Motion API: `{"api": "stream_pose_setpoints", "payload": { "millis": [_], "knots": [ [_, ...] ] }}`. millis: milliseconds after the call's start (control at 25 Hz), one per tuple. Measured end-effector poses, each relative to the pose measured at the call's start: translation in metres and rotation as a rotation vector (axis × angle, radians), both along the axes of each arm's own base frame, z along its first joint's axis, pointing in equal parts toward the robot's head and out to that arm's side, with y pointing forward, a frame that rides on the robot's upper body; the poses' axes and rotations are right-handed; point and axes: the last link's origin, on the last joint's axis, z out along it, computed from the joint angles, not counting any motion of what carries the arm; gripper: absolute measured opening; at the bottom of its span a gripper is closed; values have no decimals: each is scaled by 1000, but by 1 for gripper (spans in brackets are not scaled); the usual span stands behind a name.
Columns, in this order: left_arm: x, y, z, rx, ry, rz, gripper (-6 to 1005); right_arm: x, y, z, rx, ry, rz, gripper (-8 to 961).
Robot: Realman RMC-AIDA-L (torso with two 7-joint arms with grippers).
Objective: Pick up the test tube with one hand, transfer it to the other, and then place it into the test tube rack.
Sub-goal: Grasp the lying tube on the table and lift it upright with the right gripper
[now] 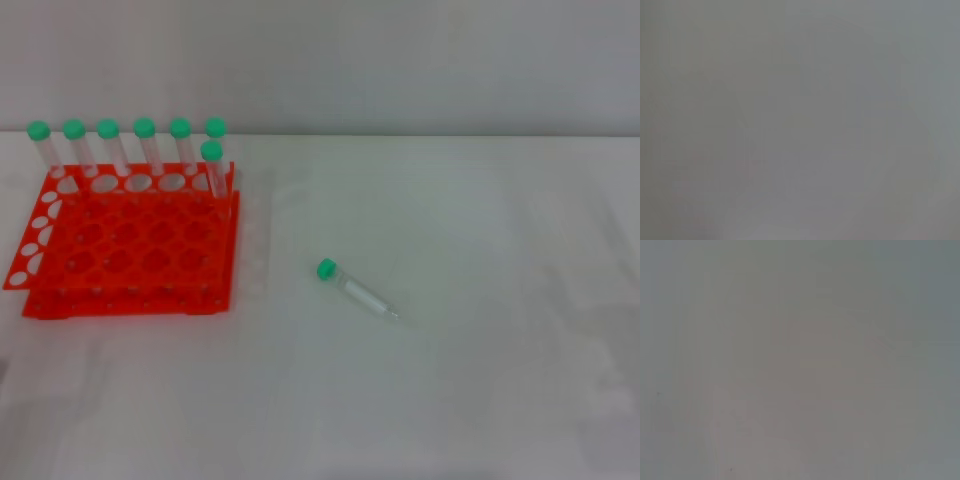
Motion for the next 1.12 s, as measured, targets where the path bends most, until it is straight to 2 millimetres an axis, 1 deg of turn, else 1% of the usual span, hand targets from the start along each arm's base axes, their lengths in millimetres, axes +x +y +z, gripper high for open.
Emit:
{"api": "stream_pose_setpoints", "payload": {
  "millis": [320, 520, 720, 760, 800, 880, 1040, 1120],
  "knots": [
    [1, 1, 0, -3, -5, -8, 880, -1, 1, 0, -1, 0, 6, 874],
    [1, 4, -1, -10, -42, -13, 880, -2, 2, 0, -1, 0, 8, 875],
    [2, 6, -1, -12, -59, -19, 880, -6, 6, -1, -31, 34, 37, 875],
    [2, 7, -1, -13, -62, -19, 880, -14, 13, -1, -104, 61, 102, 875],
    [2, 7, -1, -15, -63, -19, 880, -16, 15, -1, -121, 66, 115, 875],
    [1, 8, -1, -18, -64, -17, 880, -24, 26, 1, -219, 88, 174, 874],
    [2, 9, -1, -19, -65, -20, 879, -44, 51, 11, -450, 128, 244, 871],
    [2, 10, -2, -20, -66, -22, 879, -59, 63, 16, -578, 124, 262, 869]
  ]
}}
